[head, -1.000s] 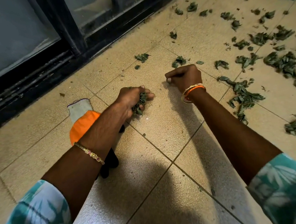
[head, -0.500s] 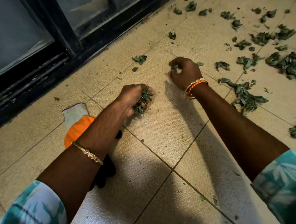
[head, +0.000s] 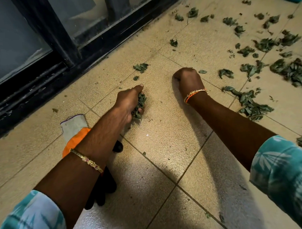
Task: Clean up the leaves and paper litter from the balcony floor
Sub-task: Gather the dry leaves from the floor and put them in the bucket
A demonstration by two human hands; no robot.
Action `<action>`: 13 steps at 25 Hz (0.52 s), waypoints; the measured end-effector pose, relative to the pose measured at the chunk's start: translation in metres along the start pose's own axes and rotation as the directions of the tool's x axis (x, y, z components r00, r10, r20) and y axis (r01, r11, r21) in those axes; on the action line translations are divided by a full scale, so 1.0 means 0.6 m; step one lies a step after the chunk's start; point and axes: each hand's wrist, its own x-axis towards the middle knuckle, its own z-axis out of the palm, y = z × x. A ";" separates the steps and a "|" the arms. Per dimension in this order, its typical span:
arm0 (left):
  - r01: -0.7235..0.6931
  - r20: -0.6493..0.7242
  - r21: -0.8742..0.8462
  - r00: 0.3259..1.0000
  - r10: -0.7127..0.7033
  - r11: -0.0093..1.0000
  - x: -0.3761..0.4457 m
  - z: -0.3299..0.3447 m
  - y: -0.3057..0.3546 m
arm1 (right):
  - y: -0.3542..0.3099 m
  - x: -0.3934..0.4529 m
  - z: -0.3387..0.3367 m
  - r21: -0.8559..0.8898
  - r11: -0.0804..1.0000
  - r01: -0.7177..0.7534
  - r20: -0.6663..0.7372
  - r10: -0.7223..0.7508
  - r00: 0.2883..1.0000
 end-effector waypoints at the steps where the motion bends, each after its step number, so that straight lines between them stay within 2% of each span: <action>1: 0.009 0.011 -0.002 1.000 -0.009 1.000 0.001 0.002 0.001 | 0.001 0.004 -0.007 0.015 1.000 -0.027 0.005 0.027 1.000; 3: 0.030 0.054 -0.003 0.998 -0.029 1.000 0.004 0.007 0.012 | -0.004 0.019 -0.029 0.151 0.977 -0.152 0.017 0.151 0.988; 6: -0.007 0.082 0.107 0.997 -0.002 0.994 0.011 0.013 0.054 | -0.025 0.057 -0.070 0.444 0.835 -0.325 0.125 0.301 0.945; 9: -0.091 0.105 0.248 0.992 0.067 0.965 0.021 0.012 0.129 | -0.065 0.116 -0.117 0.684 0.591 -0.428 0.349 0.250 0.903; 11: -0.124 0.140 0.287 0.986 0.087 0.950 0.033 0.009 0.182 | -0.086 0.156 -0.147 0.754 0.432 -0.496 0.472 0.169 0.865; 13: -0.123 0.170 0.264 0.982 0.079 0.957 0.037 0.007 0.234 | -0.108 0.186 -0.174 0.757 0.364 -0.542 0.540 0.118 0.834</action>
